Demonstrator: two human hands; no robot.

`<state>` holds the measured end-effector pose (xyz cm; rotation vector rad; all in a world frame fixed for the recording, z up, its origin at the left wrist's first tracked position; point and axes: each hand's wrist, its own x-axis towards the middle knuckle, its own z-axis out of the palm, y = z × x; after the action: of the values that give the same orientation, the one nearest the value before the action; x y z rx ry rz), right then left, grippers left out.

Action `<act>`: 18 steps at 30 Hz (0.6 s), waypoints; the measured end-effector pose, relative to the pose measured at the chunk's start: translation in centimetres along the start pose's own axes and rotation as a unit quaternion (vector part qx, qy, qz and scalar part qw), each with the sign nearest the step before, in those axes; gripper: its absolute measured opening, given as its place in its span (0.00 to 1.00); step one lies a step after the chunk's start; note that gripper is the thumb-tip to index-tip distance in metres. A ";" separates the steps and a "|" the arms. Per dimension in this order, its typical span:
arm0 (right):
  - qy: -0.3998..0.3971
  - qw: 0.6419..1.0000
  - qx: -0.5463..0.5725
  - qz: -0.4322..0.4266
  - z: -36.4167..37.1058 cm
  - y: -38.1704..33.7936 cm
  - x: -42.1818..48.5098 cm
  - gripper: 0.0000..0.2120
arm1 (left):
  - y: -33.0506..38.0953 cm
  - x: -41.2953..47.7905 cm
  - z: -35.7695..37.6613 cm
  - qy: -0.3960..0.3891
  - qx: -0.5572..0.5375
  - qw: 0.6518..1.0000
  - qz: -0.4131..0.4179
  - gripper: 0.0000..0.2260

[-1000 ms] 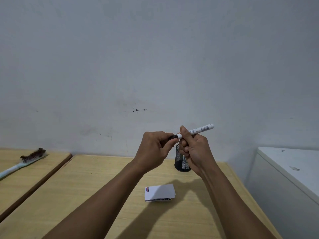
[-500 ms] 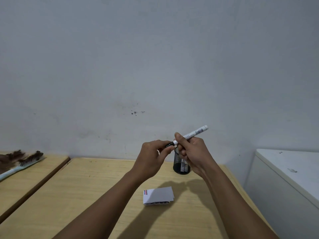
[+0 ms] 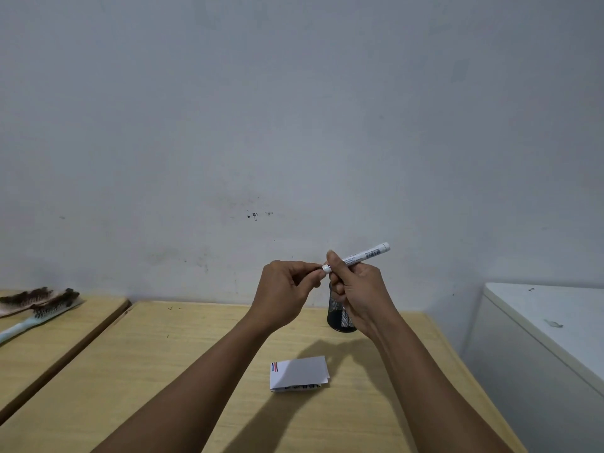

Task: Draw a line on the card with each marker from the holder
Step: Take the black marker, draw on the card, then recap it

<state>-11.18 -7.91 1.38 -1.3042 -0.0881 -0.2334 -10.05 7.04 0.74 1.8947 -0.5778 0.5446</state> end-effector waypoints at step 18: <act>0.101 0.851 -0.437 -0.273 -6.1 -2.0 6.4 0.08 | 0.2 6.3 2.6 0.016 0.208 0.963 0.171 0.19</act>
<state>-5.81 -15.05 2.88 -2.1369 -0.1852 -0.9856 -5.00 3.67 3.80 2.1845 -0.8261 0.9820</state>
